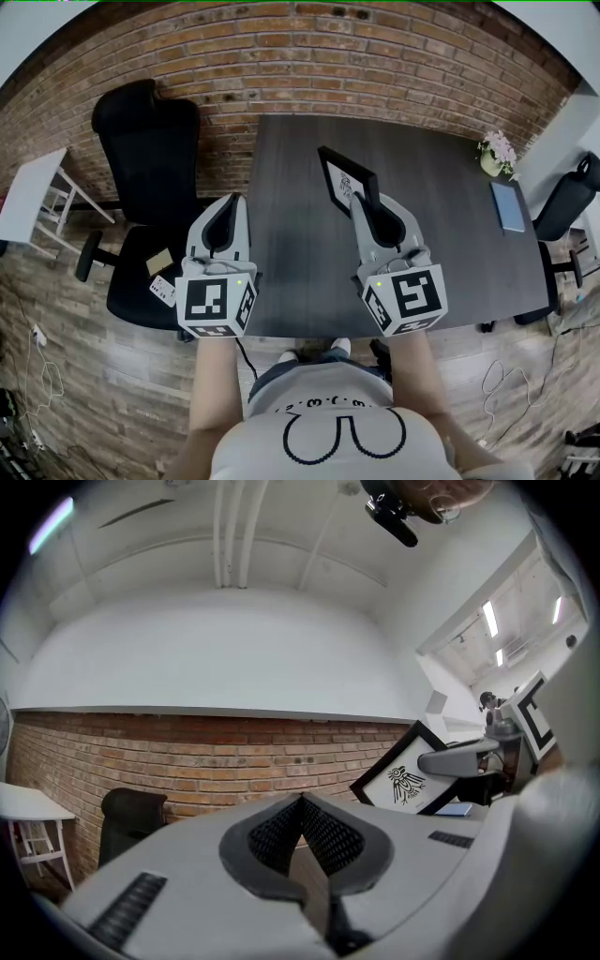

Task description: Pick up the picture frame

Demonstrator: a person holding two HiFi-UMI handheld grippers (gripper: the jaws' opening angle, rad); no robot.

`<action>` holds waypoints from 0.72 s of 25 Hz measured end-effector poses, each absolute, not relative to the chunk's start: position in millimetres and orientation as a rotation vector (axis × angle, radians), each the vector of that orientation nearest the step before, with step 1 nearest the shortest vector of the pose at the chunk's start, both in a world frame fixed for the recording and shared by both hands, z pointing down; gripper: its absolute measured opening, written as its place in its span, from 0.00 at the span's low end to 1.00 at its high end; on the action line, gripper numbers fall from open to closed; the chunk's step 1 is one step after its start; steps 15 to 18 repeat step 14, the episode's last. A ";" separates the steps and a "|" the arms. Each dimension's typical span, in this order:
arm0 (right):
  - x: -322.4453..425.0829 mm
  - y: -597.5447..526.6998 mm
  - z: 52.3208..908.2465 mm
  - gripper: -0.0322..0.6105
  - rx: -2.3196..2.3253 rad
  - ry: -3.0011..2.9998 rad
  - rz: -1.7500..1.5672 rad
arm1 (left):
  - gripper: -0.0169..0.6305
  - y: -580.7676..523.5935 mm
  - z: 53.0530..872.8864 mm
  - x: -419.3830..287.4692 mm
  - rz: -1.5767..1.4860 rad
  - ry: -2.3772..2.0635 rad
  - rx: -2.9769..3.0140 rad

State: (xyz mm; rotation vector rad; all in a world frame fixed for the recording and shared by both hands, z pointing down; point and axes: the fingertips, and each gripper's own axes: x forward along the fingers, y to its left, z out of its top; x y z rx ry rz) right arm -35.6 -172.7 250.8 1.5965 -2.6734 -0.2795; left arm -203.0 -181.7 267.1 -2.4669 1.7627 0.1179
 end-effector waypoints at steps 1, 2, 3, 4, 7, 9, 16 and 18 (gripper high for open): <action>-35.7 -173.1 250.7 0.08 1.596 -2.673 -0.280 | 0.02 -181.9 266.6 -203.1 0.117 1.762 -2.465; -35.6 -173.8 250.8 0.08 1.596 -2.672 -0.281 | 0.02 -182.4 266.3 -203.1 0.117 1.763 -2.464; -35.3 -174.6 251.2 0.08 1.596 -2.671 -0.280 | 0.02 -183.0 266.2 -203.1 0.117 1.763 -2.462; -35.0 -175.4 251.7 0.08 1.595 -2.671 -0.280 | 0.02 -183.6 266.2 -203.1 0.116 1.764 -2.460; -36.2 -175.8 251.2 0.08 1.592 -2.672 -0.281 | 0.02 -183.8 265.6 -204.7 0.117 1.766 -2.456; -37.9 -174.6 249.6 0.08 1.591 -2.674 -0.286 | 0.02 -183.1 265.3 -206.3 0.118 1.769 -2.455; -40.5 -172.6 250.6 0.08 1.588 -2.671 -0.291 | 0.02 -181.5 266.1 -208.1 0.123 1.768 -2.453; -40.5 -172.6 250.6 0.08 1.588 -2.671 -0.291 | 0.02 -181.5 266.1 -208.1 0.123 1.768 -2.453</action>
